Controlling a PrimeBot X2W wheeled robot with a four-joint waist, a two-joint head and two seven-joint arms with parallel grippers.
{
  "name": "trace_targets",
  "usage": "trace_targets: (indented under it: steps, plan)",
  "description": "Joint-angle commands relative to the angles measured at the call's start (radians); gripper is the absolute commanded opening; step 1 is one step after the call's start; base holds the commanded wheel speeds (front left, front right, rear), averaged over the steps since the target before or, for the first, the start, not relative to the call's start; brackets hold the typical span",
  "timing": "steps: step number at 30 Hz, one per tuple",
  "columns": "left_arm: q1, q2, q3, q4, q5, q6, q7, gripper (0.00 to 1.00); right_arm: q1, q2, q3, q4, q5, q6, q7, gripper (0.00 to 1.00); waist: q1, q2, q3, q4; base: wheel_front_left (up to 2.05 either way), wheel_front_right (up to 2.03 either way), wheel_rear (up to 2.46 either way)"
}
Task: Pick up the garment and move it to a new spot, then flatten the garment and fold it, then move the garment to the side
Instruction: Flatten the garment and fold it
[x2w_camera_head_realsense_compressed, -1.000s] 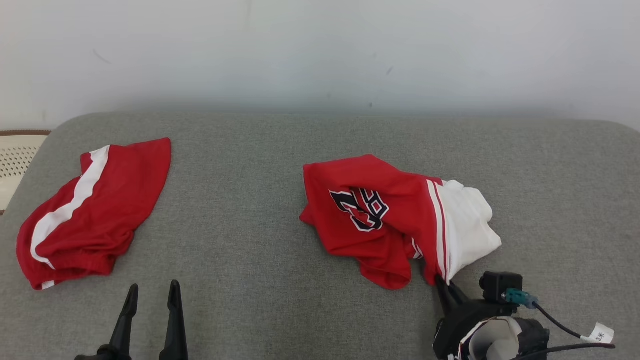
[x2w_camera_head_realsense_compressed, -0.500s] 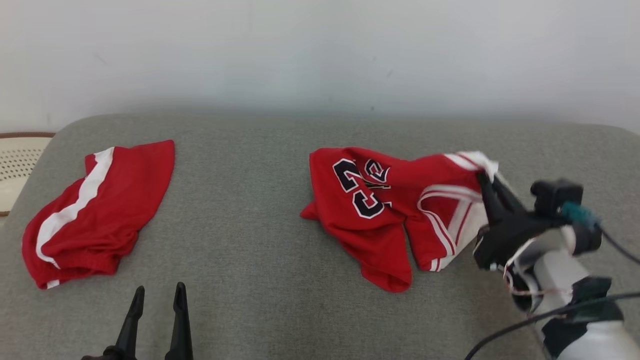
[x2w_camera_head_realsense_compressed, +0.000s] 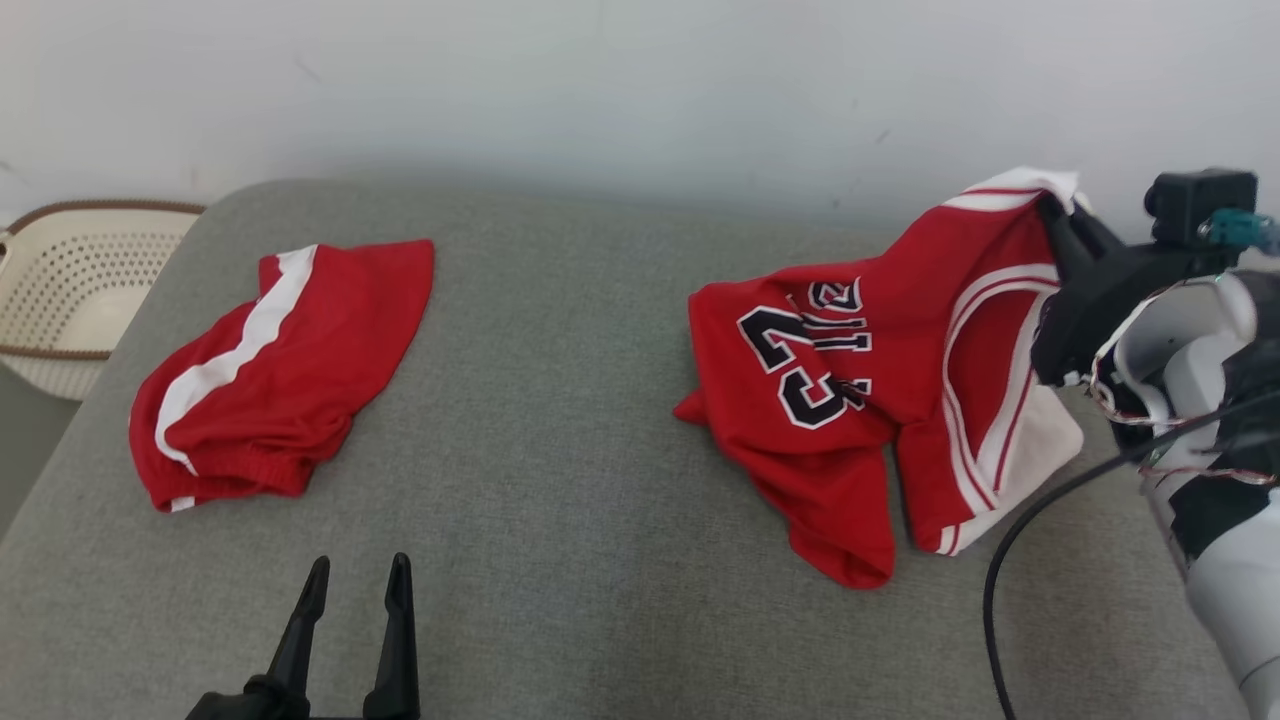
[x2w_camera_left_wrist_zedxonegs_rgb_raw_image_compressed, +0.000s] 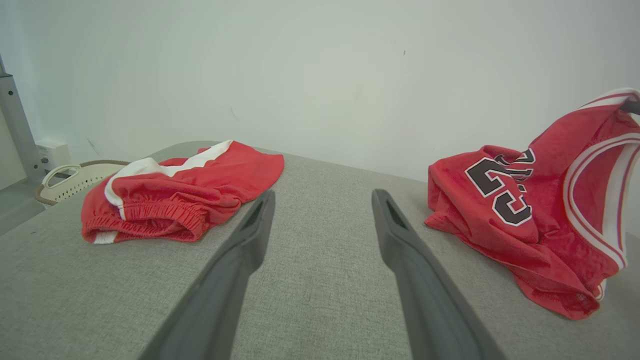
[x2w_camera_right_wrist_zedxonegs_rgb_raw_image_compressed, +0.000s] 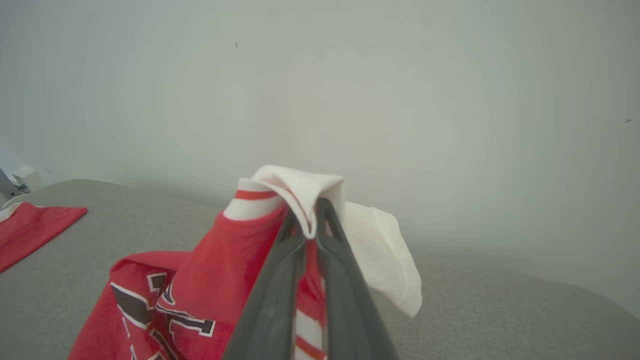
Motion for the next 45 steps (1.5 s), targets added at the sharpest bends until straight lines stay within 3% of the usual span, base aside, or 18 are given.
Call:
trace_targets:
  steps: [1,8,9,11,16,25,37,45]
  plan:
    - [-0.018,-0.001,-0.005,0.005,0.009,-0.007,-0.004,1.00,-0.045,-0.016,0.017,0.045,0.006,0.000,0.007,0.00,-0.0001,-0.0001,0.039,0.041,0.00,0.00,0.00]
    - [-0.043,-0.006,-0.021,0.015,0.011,-0.017,-0.004,1.00,-0.159,-0.046,0.057,0.195,0.000,0.000,-0.009,0.00,-0.0001,-0.0001,0.080,0.065,0.00,0.00,0.00]
    - [-0.046,-0.007,-0.023,0.017,0.010,-0.016,-0.004,1.00,-0.172,-0.048,0.060,0.224,-0.006,0.000,-0.014,0.11,-0.0001,-0.0001,0.084,0.067,0.00,0.00,0.00]
    - [-0.054,-0.009,-0.026,0.020,0.009,-0.016,-0.004,1.00,-0.191,-0.037,0.066,0.274,-0.015,0.000,-0.020,1.00,-0.0001,-0.0001,0.088,0.067,0.00,0.00,0.00]
    - [-0.062,-0.010,-0.021,0.029,0.011,-0.017,-0.004,1.00,-0.207,0.000,0.095,0.340,0.000,0.000,-0.045,1.00,-0.0001,-0.0001,0.087,0.039,0.00,0.00,0.00]
    - [-0.048,-0.012,-0.015,0.033,0.016,-0.022,-0.004,1.00,-0.156,0.022,0.142,0.306,0.073,0.000,-0.179,1.00,-0.0001,-0.0001,0.054,-0.023,0.00,0.00,0.00]
    - [-0.009,-0.013,0.001,0.015,0.025,-0.012,-0.004,1.00,0.030,0.008,0.143,0.135,0.134,0.000,-0.255,1.00,-0.0001,-0.0001,0.014,-0.087,0.00,0.00,0.00]
    - [0.008,-0.014,0.007,0.008,0.024,-0.009,-0.004,1.00,0.203,0.026,0.023,-0.040,0.066,0.000,-0.256,1.00,-0.0001,-0.0001,-0.005,-0.109,0.00,0.00,0.00]
